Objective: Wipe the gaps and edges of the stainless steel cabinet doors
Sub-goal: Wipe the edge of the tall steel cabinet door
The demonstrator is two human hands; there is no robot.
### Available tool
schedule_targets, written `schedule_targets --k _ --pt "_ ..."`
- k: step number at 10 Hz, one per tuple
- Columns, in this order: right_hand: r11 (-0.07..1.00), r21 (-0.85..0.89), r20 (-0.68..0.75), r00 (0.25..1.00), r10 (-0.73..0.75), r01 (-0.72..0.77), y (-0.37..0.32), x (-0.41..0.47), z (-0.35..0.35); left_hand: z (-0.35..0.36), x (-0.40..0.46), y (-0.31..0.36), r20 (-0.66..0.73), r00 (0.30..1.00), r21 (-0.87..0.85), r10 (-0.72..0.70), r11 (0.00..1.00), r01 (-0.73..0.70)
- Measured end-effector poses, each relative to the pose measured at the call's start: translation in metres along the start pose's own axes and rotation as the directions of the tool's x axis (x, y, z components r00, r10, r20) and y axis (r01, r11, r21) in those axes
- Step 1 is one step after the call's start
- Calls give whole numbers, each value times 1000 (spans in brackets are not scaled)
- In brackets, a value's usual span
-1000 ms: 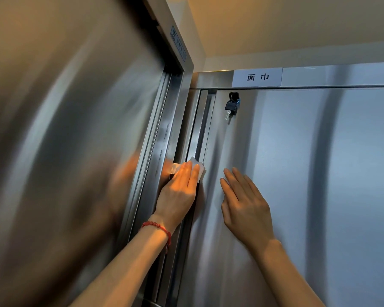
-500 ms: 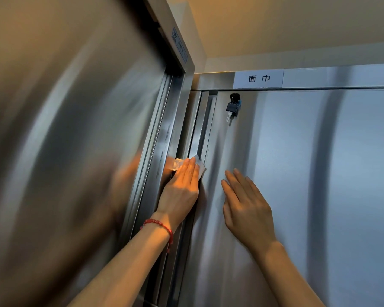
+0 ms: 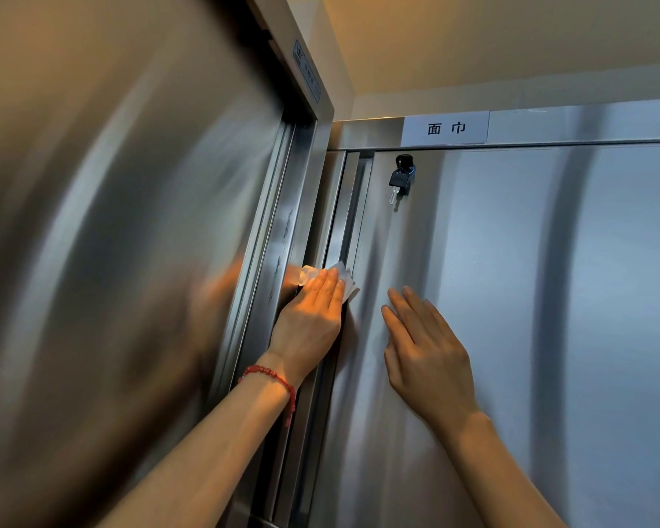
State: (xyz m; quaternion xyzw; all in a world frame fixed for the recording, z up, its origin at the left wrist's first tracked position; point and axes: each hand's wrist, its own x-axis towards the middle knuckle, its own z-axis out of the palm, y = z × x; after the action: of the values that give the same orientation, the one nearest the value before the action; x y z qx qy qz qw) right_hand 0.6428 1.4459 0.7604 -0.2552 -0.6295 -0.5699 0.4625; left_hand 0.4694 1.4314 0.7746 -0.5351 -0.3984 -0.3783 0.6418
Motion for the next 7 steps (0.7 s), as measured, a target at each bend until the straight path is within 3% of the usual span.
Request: schedule_targets --k 7 --pt "999 -32 -1 1000 -13 13 0 -1 -1 9 -5 0 82 995 94 65 993 -73"
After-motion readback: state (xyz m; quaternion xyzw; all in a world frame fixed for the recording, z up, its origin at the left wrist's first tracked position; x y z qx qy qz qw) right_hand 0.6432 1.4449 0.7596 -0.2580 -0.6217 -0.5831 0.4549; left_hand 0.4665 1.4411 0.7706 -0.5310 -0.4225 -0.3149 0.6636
